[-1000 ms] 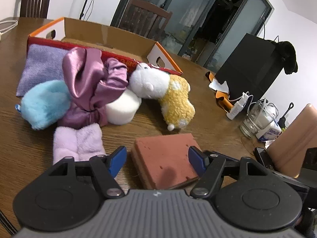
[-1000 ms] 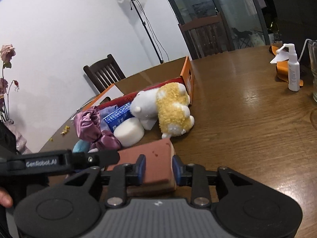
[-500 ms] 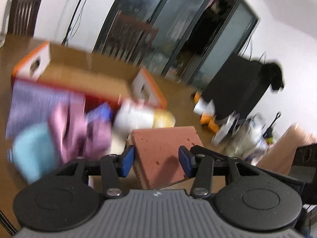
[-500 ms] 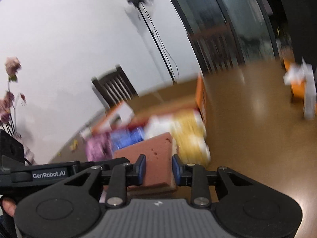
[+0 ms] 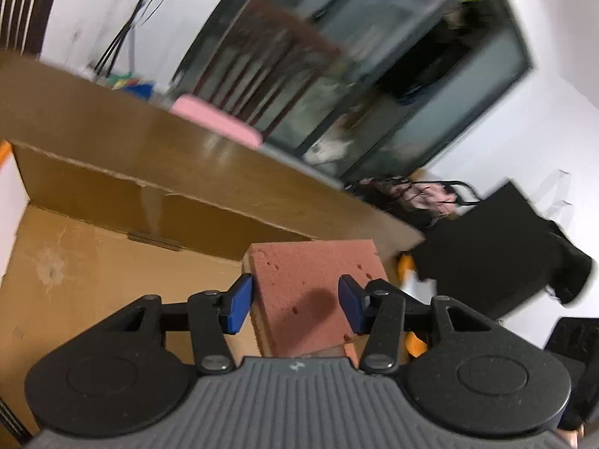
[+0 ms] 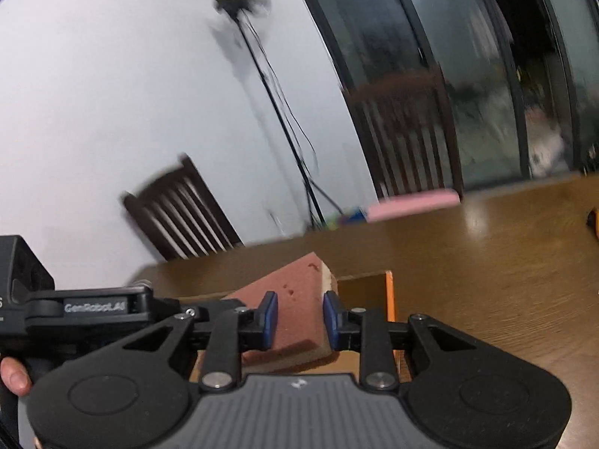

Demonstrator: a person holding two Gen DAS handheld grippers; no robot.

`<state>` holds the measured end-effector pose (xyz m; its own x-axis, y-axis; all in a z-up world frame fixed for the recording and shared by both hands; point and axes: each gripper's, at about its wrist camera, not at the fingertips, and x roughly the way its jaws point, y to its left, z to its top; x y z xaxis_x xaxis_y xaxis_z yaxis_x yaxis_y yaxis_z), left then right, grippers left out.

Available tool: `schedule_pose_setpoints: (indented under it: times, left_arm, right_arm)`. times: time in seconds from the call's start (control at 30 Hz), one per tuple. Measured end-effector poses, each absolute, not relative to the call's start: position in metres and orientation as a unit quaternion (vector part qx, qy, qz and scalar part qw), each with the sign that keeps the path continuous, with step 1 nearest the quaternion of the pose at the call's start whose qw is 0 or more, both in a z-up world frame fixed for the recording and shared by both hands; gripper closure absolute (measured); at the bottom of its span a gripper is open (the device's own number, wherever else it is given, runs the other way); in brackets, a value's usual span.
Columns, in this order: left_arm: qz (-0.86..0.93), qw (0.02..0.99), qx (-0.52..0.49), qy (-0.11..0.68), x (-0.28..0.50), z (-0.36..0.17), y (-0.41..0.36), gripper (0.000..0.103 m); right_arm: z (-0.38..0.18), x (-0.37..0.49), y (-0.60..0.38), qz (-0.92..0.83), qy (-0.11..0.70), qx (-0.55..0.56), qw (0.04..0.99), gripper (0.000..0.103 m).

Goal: Organize soft objects
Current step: 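Carry the pink sponge into the cardboard box and open the right tool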

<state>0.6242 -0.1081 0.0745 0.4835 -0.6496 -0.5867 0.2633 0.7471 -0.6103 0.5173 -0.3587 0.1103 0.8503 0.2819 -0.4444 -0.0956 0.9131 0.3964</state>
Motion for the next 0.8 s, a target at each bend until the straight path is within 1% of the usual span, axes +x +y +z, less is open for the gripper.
schedule_pose_setpoints:
  times: [0.1, 0.17, 0.23, 0.27, 0.37, 0.5, 0.6, 0.67, 0.73, 0.8]
  left_arm:
    - [-0.249, 0.821, -0.223, 0.463, 0.658, 0.048, -0.115, 0.053]
    - [-0.239, 0.818, -0.223, 0.473, 0.67, 0.038, -0.118, 0.053]
    - [-0.236, 0.823, -0.211, 0.472, 0.676, 0.034, -0.121, 0.042]
    - [-0.236, 0.828, -0.204, 0.467, 0.677, 0.033, -0.123, 0.034]
    - [-0.243, 0.838, -0.177, 0.455, 0.67, 0.035, -0.132, 0.033]
    - [-0.251, 0.848, -0.166, 0.437, 0.653, 0.048, -0.131, 0.031]
    - [-0.25, 0.859, -0.165, 0.415, 0.637, 0.07, -0.119, 0.031]
    - [-0.25, 0.87, -0.162, 0.394, 0.622, 0.088, -0.109, 0.03]
    - [-0.247, 0.882, -0.157, 0.37, 0.606, 0.108, -0.098, 0.028]
    - [-0.246, 0.893, -0.153, 0.345, 0.584, 0.131, -0.083, 0.024]
  right_arm:
    - [0.089, 0.559, -0.347, 0.076, 0.298, 0.153, 0.939, 0.078]
    - [0.082, 0.572, -0.336, 0.063, 0.309, 0.127, 0.94, 0.078]
    - [0.073, 0.58, -0.325, 0.046, 0.31, 0.096, 0.945, 0.076]
    - [0.071, 0.583, -0.322, 0.041, 0.311, 0.085, 0.946, 0.076]
    - [0.063, 0.59, -0.31, 0.033, 0.321, 0.061, 0.945, 0.077]
    - [0.063, 0.586, -0.308, 0.025, 0.307, 0.05, 0.95, 0.075]
    - [0.079, 0.574, -0.313, 0.025, 0.288, 0.053, 0.956, 0.073]
    - [0.094, 0.561, -0.32, 0.03, 0.274, 0.057, 0.96, 0.067]
    - [0.111, 0.542, -0.323, 0.034, 0.257, 0.055, 0.964, 0.065]
    - [0.127, 0.519, -0.324, 0.04, 0.242, 0.049, 0.968, 0.063]
